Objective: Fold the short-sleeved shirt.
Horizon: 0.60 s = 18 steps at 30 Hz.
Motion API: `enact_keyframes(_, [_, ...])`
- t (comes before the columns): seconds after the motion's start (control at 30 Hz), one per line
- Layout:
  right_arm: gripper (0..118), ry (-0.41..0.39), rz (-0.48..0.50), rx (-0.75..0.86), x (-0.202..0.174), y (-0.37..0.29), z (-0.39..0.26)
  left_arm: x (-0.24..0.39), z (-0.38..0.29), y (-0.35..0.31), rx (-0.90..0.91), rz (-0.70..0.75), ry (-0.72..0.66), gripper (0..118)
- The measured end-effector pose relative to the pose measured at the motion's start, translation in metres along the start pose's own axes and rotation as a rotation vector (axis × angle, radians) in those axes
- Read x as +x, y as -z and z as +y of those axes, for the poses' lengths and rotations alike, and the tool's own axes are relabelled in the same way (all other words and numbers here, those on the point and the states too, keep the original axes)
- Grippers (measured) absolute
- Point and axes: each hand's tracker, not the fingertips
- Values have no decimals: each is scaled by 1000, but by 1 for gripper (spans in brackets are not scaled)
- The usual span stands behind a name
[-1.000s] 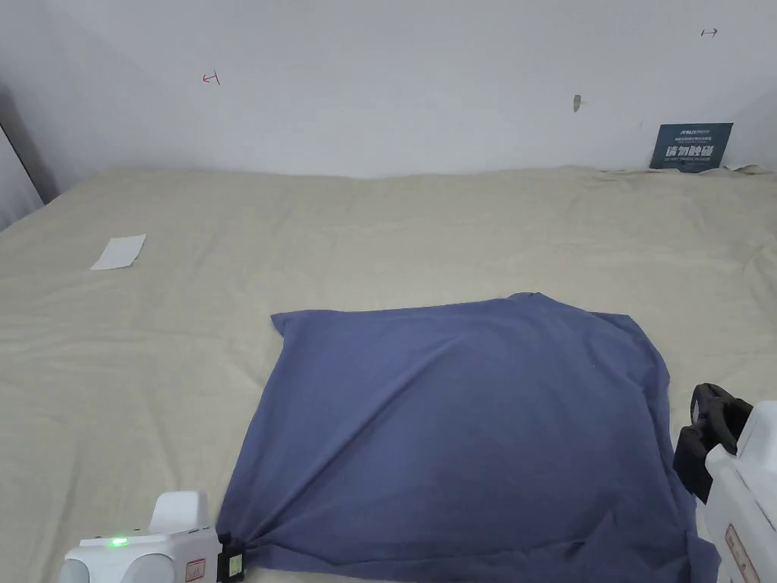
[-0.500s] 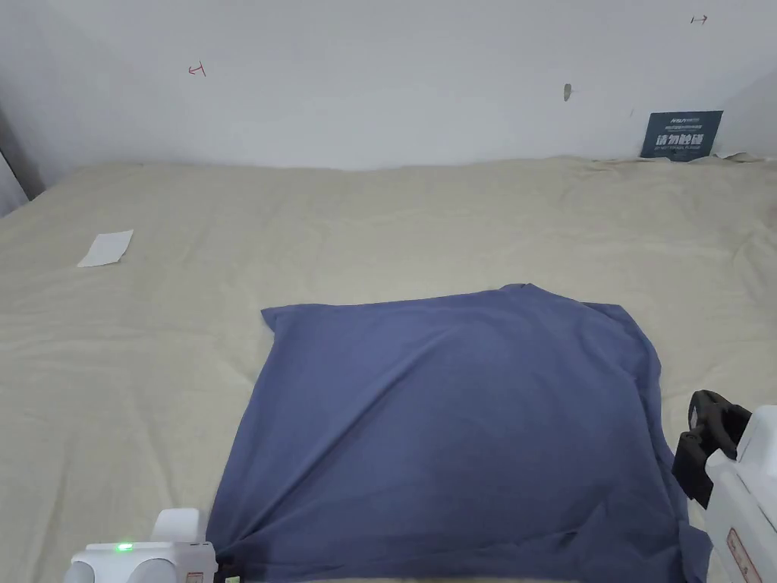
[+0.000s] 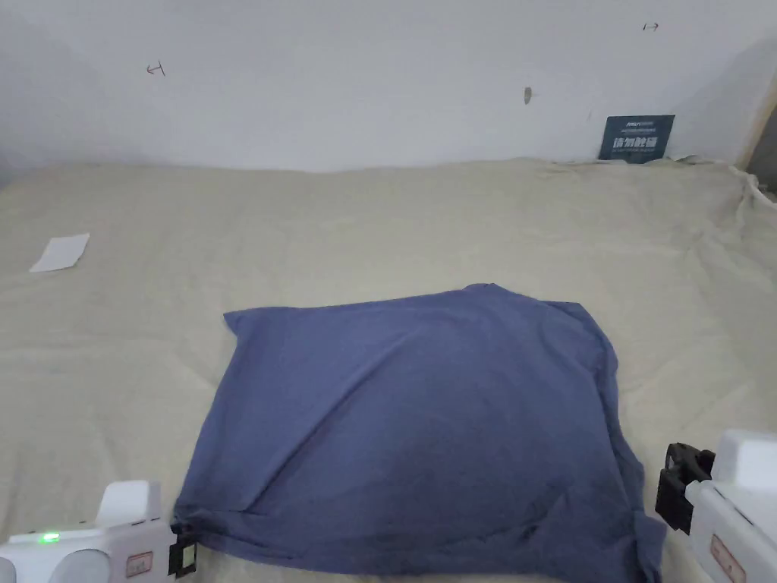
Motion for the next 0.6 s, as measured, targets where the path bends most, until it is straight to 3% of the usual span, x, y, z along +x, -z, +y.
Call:
enact_keyframes(0.13, [2,82,22,-106,11,12,-20,5,10,-7,27,-13,6,2])
enact_keyframes(0.2, [14,94,30,-181,16,21,-31,8,13,-9,35,-14,13,2])
enact_keyframes(0.33, [96,104,23,-256,18,33,-55,10,17,-9,41,-24,18,2])
enact_keyframes(0.53, [102,95,11,-341,1,40,-67,11,17,-10,38,-28,22,2])
enact_keyframes(0.57, [102,47,-60,-295,2,45,-67,11,17,-10,40,-28,22,2])
enact_keyframes(0.6, [102,57,-50,-318,1,47,-66,11,17,-10,38,-27,21,2])
